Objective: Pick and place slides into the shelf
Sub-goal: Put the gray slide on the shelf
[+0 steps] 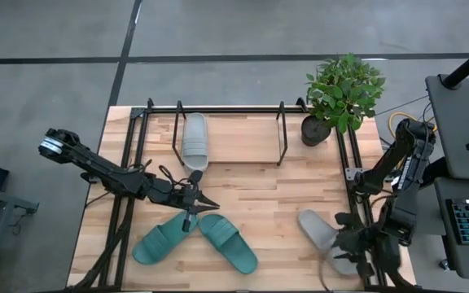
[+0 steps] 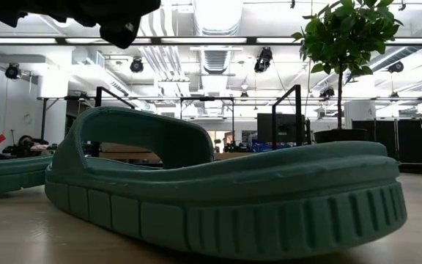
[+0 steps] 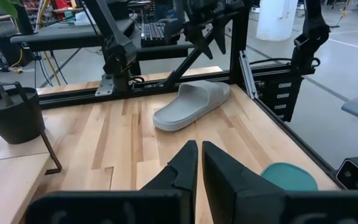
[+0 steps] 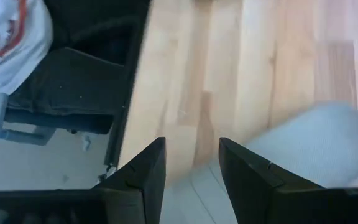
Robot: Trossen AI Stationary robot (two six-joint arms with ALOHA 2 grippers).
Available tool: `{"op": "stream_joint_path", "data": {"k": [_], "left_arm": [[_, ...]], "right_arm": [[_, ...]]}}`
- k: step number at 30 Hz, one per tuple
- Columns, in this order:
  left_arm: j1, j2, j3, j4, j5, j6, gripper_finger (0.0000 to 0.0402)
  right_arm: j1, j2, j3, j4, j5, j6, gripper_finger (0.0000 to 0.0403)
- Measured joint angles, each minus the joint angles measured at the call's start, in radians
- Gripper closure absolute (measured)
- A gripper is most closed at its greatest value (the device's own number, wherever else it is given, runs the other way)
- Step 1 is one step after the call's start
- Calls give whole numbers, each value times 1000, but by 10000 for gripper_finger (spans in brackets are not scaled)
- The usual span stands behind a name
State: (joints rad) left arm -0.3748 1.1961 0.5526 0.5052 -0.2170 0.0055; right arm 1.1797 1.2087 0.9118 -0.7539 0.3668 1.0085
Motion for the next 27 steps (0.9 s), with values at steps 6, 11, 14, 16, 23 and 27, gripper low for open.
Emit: {"op": "stream_joint_path", "data": {"k": [6, 11, 14, 16, 23, 27], "left_arm": [[2, 28, 0, 11, -2, 8, 393], [2, 45, 0, 8, -2, 9, 393], [2, 53, 0, 11, -3, 9, 393], [2, 59, 0, 10, -3, 9, 393], [2, 80, -1, 9, -4, 9, 393], [2, 92, -2, 9, -4, 10, 393]], "right_arm": [[-189, -3, -9, -12, -265, -71, 264], [-364, -3, -24, -10, -503, -204, 264], [-461, -3, -58, 7, -617, -249, 264], [-519, -3, -91, 32, -682, -254, 264], [-618, -2, -193, 78, -816, -268, 252], [-616, -2, -222, 80, -865, -277, 219]]}}
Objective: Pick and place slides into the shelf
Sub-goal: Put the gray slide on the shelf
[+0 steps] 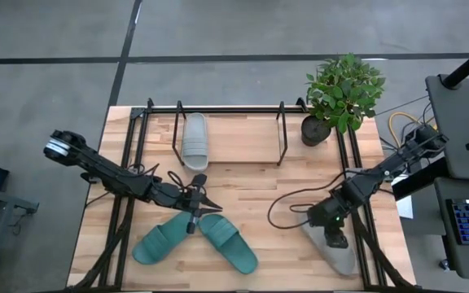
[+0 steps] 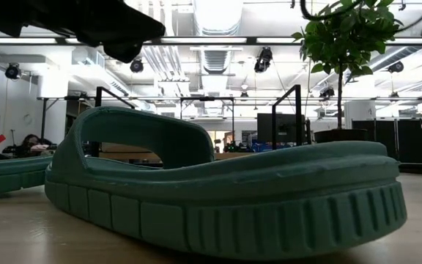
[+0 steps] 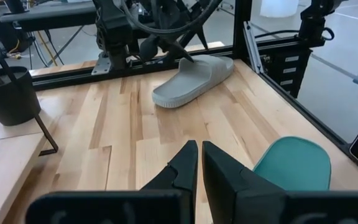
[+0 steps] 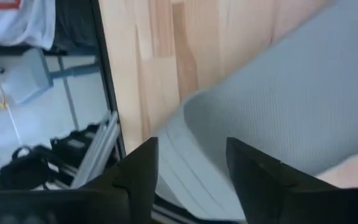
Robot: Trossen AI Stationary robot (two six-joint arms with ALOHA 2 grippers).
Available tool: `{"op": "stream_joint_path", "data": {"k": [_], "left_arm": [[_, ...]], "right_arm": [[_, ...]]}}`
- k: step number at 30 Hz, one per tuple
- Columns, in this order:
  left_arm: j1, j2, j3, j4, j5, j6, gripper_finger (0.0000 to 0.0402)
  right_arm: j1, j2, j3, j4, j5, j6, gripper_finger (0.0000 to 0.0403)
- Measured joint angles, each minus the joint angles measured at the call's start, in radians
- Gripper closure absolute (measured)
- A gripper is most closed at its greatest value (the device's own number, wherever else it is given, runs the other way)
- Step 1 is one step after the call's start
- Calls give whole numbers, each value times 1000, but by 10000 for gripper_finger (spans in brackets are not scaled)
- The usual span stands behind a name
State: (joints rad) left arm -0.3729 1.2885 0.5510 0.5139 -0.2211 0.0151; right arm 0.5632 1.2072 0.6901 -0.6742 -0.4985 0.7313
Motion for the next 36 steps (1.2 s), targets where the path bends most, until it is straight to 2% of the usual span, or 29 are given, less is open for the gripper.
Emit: {"op": "stream_joint_path", "data": {"k": [6, 12, 18, 21, 30, 33, 36], "left_arm": [[0, 6, 0, 0, 0, -1, 393], [0, 5, 0, 1, 0, -7, 393], [0, 5, 0, 1, 0, -8, 393], [0, 5, 0, 1, 0, -9, 393], [0, 5, -2, 0, 0, -10, 393], [0, 5, -2, 0, 0, -10, 393], [0, 5, -1, 0, 0, -10, 393]], "right_arm": [[2, 0, -25, 5, -43, -68, 186], [2, 0, -75, 85, -43, -104, 184], [7, 0, -95, 127, -113, -97, 184], [30, 2, -106, 154, -111, -104, 188], [70, 6, -166, 241, -103, -100, 230], [70, 6, -170, 245, -103, -107, 262], [70, 6, -171, 252, -108, -137, 311]]}}
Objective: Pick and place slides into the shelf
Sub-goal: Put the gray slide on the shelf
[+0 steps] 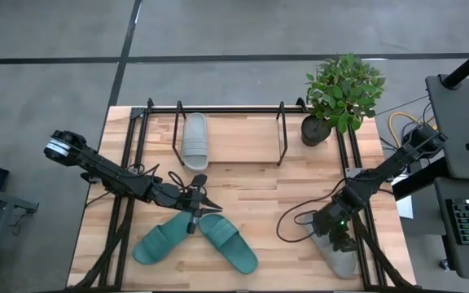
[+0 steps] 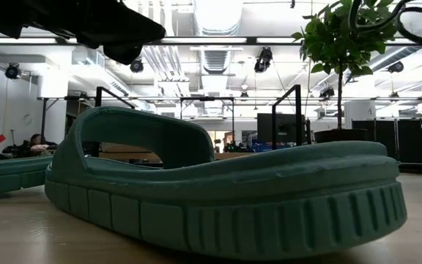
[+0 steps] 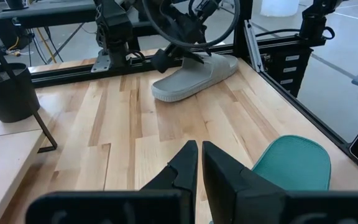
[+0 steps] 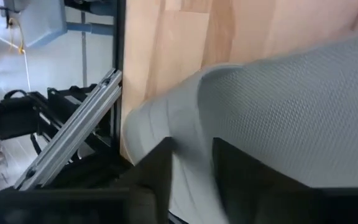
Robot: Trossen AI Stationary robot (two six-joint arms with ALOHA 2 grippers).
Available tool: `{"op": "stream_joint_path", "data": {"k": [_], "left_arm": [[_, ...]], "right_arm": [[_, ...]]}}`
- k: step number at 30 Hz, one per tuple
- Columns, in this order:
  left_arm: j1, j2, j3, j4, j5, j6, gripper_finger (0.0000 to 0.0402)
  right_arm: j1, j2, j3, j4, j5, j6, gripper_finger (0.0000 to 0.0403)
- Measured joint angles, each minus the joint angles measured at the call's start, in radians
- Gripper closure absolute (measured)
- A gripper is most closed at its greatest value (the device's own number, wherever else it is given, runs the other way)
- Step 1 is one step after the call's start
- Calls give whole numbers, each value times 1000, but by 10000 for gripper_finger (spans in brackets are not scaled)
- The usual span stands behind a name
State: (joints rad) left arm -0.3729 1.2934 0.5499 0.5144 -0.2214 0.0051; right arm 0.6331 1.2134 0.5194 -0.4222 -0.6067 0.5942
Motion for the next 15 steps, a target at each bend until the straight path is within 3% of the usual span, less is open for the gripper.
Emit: {"op": "stream_joint_path", "data": {"k": [4, 8, 15], "left_arm": [[0, 0, 0, 0, 0, 0, 393], [0, 0, 0, 0, 0, 0, 393], [0, 0, 0, 0, 0, 0, 393]], "right_arm": [[0, 0, 0, 94, -18, -35, 382], [-2, 0, 8, 199, 14, -19, 389], [-31, 0, 80, 200, 153, -95, 392]]}}
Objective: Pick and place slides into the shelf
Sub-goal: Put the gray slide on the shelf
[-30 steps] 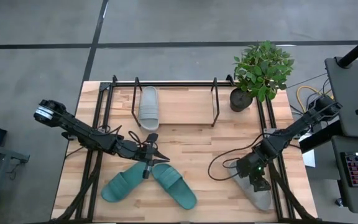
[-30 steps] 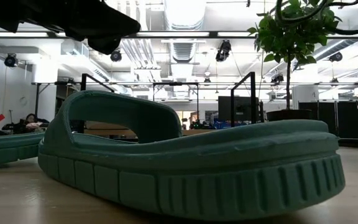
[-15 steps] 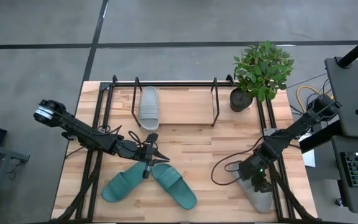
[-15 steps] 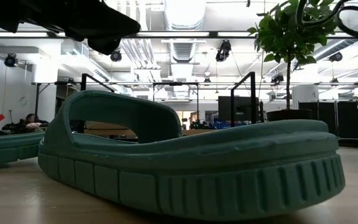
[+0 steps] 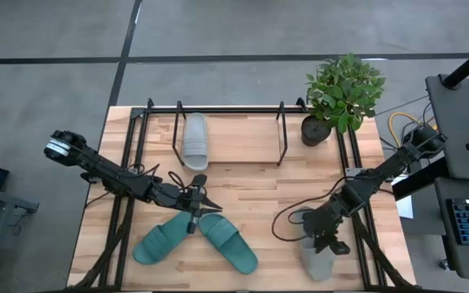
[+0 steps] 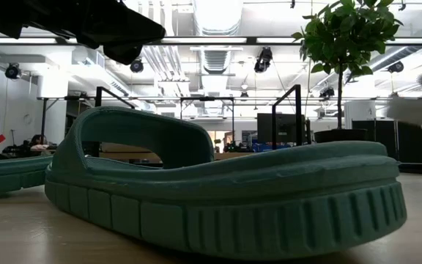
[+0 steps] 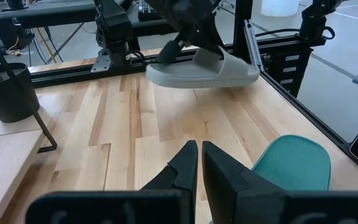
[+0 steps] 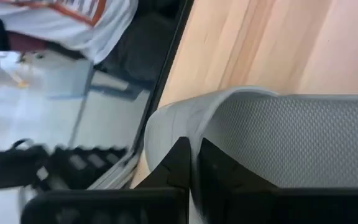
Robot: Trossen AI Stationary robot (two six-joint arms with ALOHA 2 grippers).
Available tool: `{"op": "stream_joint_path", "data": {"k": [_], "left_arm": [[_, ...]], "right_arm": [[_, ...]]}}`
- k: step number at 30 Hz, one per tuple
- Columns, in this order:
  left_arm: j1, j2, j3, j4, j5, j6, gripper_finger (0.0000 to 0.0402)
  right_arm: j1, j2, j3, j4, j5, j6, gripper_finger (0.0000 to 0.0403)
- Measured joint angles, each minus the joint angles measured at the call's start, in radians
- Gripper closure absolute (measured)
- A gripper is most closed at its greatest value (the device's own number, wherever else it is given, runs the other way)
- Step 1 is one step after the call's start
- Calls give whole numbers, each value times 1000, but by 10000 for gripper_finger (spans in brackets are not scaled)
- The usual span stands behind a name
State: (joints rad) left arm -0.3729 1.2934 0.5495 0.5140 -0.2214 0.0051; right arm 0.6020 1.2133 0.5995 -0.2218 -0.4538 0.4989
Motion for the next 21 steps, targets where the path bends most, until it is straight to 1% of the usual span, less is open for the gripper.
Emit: {"op": "stream_joint_path", "data": {"k": [5, 10, 13, 17, 19, 21], "left_arm": [[0, 0, 0, 0, 0, 0, 393], [0, -16, 15, 7, -22, 44, 393], [0, -16, 21, -1, -23, 125, 393], [0, -16, 24, 5, -19, 190, 393], [0, -16, 21, -1, -18, 232, 393], [0, -16, 21, 0, -16, 284, 393]], "right_arm": [[-33, 0, 86, 2, 103, -149, 393], [-59, 0, 193, 6, 246, -302, 393], [-70, 0, 249, 24, 383, -353, 392], [-73, 0, 314, 31, 690, -365, 392], [-74, 0, 334, 29, 783, -365, 392], [-74, 0, 353, 26, 842, -360, 391]]}}
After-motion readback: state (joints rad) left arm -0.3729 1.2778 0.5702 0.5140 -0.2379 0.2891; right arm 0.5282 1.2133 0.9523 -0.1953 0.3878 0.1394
